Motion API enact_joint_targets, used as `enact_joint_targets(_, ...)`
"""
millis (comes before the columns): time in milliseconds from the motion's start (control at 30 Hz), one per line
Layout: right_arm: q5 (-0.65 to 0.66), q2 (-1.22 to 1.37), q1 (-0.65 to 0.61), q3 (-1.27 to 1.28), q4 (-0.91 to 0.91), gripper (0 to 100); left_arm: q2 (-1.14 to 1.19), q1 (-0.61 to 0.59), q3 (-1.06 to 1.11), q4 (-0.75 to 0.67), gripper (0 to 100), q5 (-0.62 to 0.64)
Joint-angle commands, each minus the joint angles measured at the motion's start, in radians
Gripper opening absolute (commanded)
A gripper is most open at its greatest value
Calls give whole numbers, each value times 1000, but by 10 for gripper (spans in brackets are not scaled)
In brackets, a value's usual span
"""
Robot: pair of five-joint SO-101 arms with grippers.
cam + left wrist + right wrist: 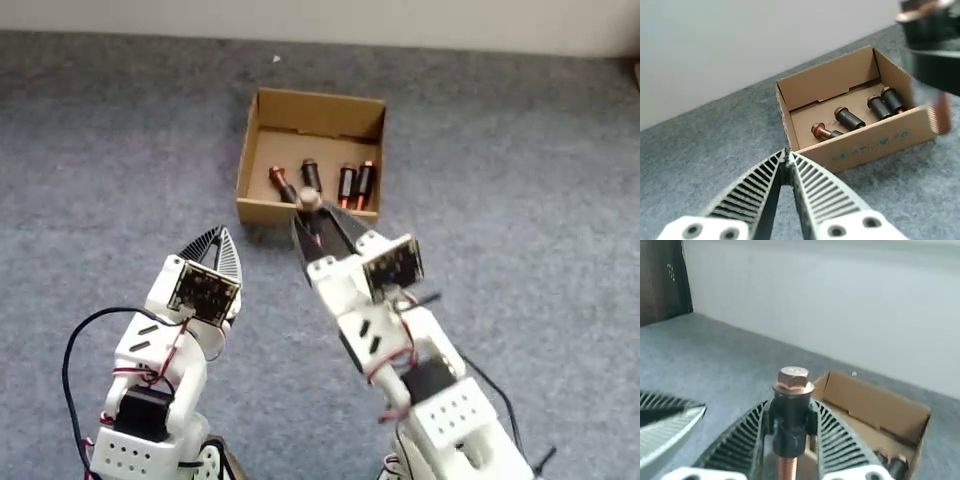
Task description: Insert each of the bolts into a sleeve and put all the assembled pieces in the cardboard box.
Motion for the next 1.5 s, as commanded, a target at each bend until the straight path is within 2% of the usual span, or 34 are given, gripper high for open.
enact_joint_targets(0, 9, 315, 41, -163, -288, 5, -5, -8, -5, -25, 7, -9)
enact_joint_targets(133, 9, 657, 110, -344, -447, 5, -5, -8, -7, -25, 7, -9)
enact_joint_targets(267, 9, 928, 127, -472, -527, 5, -5, -8, -5, -25, 7, -9)
enact_joint_targets(533, 9, 1191, 151, -533, -539, 5, -5, -8, -5, -25, 7, -11)
enact_joint_targets(767, 9, 1208, 199, -526, -476, 9, -5, -8, -5, -26, 7, -11)
enact_joint_targets(867, 5, 1205, 199, -533, -354, 79, -5, -8, -5, -26, 7, -11)
enact_joint_targets(967, 8, 1205, 194, -533, -331, 152, -5, -8, -5, -26, 7, -11)
enact_joint_targets(1100, 8, 1202, 193, -529, -334, 131, -5, -8, -5, -26, 7, -11)
enact_joint_targets(1233, 9, 1181, 193, -526, -334, 63, -5, -8, -5, -26, 7, -11)
enact_joint_targets(1333, 9, 1084, 193, -522, -334, 2, -5, -8, -4, -26, 7, -11)
enact_joint_targets(1467, 9, 881, 193, -410, -318, 5, -5, -8, -1, -26, 7, -28)
